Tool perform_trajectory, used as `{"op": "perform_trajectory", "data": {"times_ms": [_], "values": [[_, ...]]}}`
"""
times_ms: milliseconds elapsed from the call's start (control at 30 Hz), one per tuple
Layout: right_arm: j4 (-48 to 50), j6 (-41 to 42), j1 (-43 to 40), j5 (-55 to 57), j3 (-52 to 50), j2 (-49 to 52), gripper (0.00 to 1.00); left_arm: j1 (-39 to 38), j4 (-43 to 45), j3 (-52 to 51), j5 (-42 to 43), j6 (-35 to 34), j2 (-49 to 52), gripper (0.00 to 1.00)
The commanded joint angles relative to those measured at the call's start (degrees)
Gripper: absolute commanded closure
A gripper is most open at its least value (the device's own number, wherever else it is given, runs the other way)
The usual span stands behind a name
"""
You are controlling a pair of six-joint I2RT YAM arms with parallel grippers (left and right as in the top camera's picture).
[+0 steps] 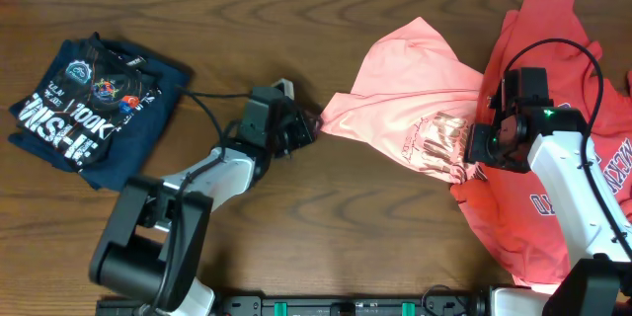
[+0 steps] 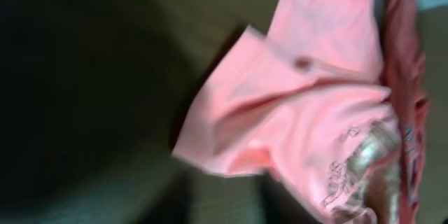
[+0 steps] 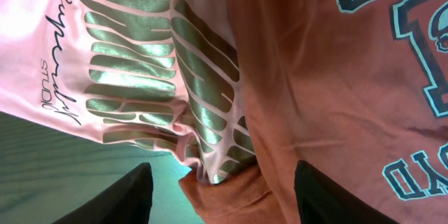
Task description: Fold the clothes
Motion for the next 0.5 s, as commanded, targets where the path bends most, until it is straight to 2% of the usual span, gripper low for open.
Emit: {"op": "perform_trajectory", "data": {"times_ms": [0, 167, 467], "values": [[-0.11, 0.22, -0.94, -0.17, -0.17, -0.07, 0.36, -1.64, -0.20, -0.15, -0.07, 0.59, 2.36, 0.00], [-0.17, 0.22, -0.94, -0.20, -0.17, -0.07, 0.36, -5.11, 1.25, -0.15, -2.23, 0.35, 5.64, 0.02], [-0.35, 0.22, -0.94, -0.24, -0.17, -0.07, 0.35, -9.55, 14.69, 0.39, -8.15, 0.39, 12.37, 0.01]]}}
